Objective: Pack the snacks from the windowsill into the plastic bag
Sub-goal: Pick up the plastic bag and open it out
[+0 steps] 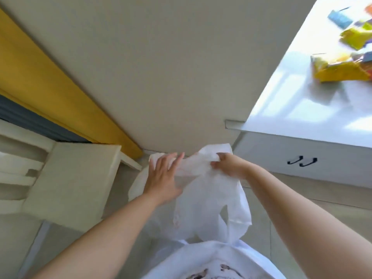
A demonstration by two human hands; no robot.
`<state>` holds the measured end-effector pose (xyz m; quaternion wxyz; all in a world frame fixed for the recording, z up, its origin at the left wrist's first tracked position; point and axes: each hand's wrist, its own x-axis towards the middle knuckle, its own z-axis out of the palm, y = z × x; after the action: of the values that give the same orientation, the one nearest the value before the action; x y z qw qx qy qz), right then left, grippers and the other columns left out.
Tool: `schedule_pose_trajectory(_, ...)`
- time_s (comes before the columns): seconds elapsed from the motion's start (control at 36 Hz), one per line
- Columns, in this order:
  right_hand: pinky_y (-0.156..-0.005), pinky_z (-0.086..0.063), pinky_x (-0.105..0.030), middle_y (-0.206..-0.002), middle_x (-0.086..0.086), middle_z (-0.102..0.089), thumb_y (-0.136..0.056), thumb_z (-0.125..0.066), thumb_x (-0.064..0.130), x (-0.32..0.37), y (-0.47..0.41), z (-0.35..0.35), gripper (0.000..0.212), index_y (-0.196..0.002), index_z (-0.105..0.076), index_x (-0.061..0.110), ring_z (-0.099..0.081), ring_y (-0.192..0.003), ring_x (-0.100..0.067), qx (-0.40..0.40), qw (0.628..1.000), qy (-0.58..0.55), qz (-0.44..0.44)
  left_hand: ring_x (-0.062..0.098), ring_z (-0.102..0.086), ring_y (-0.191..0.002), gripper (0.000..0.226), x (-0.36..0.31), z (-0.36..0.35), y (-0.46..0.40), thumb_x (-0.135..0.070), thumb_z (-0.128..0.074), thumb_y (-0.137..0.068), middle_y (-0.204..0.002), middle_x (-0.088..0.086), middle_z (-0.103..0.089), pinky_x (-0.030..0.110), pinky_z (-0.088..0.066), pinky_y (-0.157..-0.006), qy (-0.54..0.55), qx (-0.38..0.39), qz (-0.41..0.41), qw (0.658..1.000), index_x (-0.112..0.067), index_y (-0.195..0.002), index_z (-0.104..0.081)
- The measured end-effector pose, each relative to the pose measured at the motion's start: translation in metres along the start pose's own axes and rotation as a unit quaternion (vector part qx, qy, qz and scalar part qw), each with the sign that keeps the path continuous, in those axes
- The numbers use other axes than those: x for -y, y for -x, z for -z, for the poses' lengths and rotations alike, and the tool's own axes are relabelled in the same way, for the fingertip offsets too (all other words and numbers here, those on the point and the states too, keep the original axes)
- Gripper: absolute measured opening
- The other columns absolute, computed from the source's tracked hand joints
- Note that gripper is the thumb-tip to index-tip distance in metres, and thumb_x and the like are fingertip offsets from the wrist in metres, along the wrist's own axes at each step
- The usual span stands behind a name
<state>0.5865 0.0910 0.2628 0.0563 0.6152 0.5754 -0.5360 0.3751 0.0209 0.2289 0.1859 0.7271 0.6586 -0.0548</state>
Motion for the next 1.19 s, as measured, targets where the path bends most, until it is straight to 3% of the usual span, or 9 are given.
schedule_pose_trajectory(0.11, -0.068, -0.044, -0.029, -0.088, -0.003, -0.060, -0.094, -0.052, 0.027, -0.047, 0.040, 0.050, 0.018, -0.107, -0.063, 0.020, -0.055, -0.078, -0.020, 0.032, 0.995, -0.099, -0.005, 0.016, -0.004, -0.144, 0.100, -0.092, -0.020, -0.025, -0.062, -0.059, -0.078, -0.155, -0.007, -0.011, 0.051, 0.003, -0.114, 0.022, 0.040, 0.006, 0.999, -0.033, -0.150, 0.005)
schedule_pose_trajectory(0.19, -0.072, -0.042, -0.029, -0.087, 0.000, -0.063, -0.094, -0.055, 0.026, -0.082, 0.077, 0.092, 0.013, -0.084, -0.062, 0.029, -0.056, -0.083, -0.020, 0.071, 0.986, -0.153, -0.012, 0.017, -0.010, -0.143, 0.075, -0.145, -0.024, -0.050, -0.058, -0.060, -0.080, -0.150, -0.007, -0.025, 0.050, -0.003, -0.114, 0.070, 0.021, 0.011, 0.997, -0.039, -0.145, -0.028)
schedule_pose_trajectory(0.28, -0.065, -0.047, -0.023, -0.083, 0.003, -0.064, -0.092, -0.059, 0.027, -0.114, 0.111, 0.132, 0.009, -0.084, -0.064, 0.026, -0.059, -0.079, -0.020, 0.042, 0.986, -0.160, -0.018, 0.022, -0.039, -0.128, 0.016, -0.195, -0.017, -0.073, -0.034, -0.053, -0.091, -0.129, -0.002, -0.053, 0.046, -0.010, -0.114, 0.164, 0.029, 0.007, 0.986, -0.031, -0.101, -0.064)
schedule_pose_trajectory(0.36, -0.066, -0.047, -0.026, -0.082, 0.001, -0.066, -0.087, -0.063, 0.032, -0.144, 0.132, 0.168, 0.014, -0.086, -0.068, 0.019, -0.061, -0.073, -0.017, -0.045, 0.989, -0.136, -0.016, 0.033, -0.056, -0.090, 0.021, -0.241, 0.001, -0.092, -0.018, -0.047, -0.089, -0.086, 0.007, -0.065, 0.034, -0.040, -0.081, 0.287, 0.009, 0.050, 0.957, -0.023, -0.069, -0.050)
schedule_pose_trajectory(0.42, -0.063, -0.043, -0.026, -0.082, -0.002, -0.064, -0.085, -0.063, 0.034, -0.160, 0.142, 0.190, 0.024, -0.092, -0.069, 0.011, -0.058, -0.070, -0.016, -0.127, 0.985, -0.114, -0.018, 0.033, -0.058, -0.086, 0.016, -0.270, 0.018, -0.106, -0.015, -0.047, -0.087, -0.083, 0.006, -0.063, 0.032, -0.038, -0.067, 0.334, -0.021, 0.062, 0.940, -0.023, -0.075, -0.052)
schedule_pose_trajectory(0.53, -0.049, -0.032, -0.020, -0.067, 0.000, -0.051, -0.088, -0.060, 0.023, -0.184, 0.160, 0.233, 0.021, -0.069, -0.058, 0.012, -0.045, -0.058, -0.011, -0.306, 0.944, -0.120, -0.008, 0.032, -0.057, -0.082, 0.015, -0.331, 0.063, -0.126, -0.015, -0.045, -0.088, -0.088, 0.008, -0.065, 0.033, -0.040, -0.065, 0.310, -0.093, -0.022, 0.946, -0.023, -0.089, -0.057)
schedule_pose_trajectory(0.64, -0.054, -0.032, -0.024, -0.068, -0.004, -0.053, -0.086, -0.061, 0.014, -0.202, 0.183, 0.276, 0.013, -0.075, -0.062, 0.007, -0.047, -0.068, -0.017, -0.436, 0.886, -0.157, 0.029, 0.036, -0.059, -0.084, 0.021, -0.378, 0.108, -0.141, -0.012, -0.047, -0.089, -0.093, 0.010, -0.068, 0.032, -0.040, -0.066, 0.231, -0.184, -0.148, 0.944, -0.019, -0.102, -0.061)
schedule_pose_trajectory(0.97, -0.044, -0.029, -0.012, -0.058, 0.004, -0.047, -0.084, -0.067, 0.019, -0.211, 0.218, 0.389, 0.020, -0.067, -0.055, 0.016, -0.041, -0.047, 0.000, -0.572, 0.797, -0.166, 0.094, 0.037, -0.064, -0.062, 0.022, -0.469, 0.215, -0.211, -0.007, -0.055, -0.075, -0.081, 0.009, -0.071, 0.030, -0.042, -0.057, 0.162, -0.413, -0.353, 0.824, -0.008, -0.093, -0.068)
schedule_pose_trajectory(1.19, -0.040, -0.027, -0.010, -0.055, 0.001, -0.041, -0.085, -0.068, 0.020, -0.210, 0.212, 0.453, 0.028, -0.064, -0.051, 0.012, -0.037, -0.040, 0.001, -0.633, 0.743, -0.190, 0.110, 0.035, -0.061, -0.051, 0.022, -0.523, 0.265, -0.265, -0.013, -0.050, -0.073, -0.077, 0.005, -0.070, 0.026, -0.038, -0.052, 0.160, -0.471, -0.425, 0.756, -0.011, -0.088, -0.067)
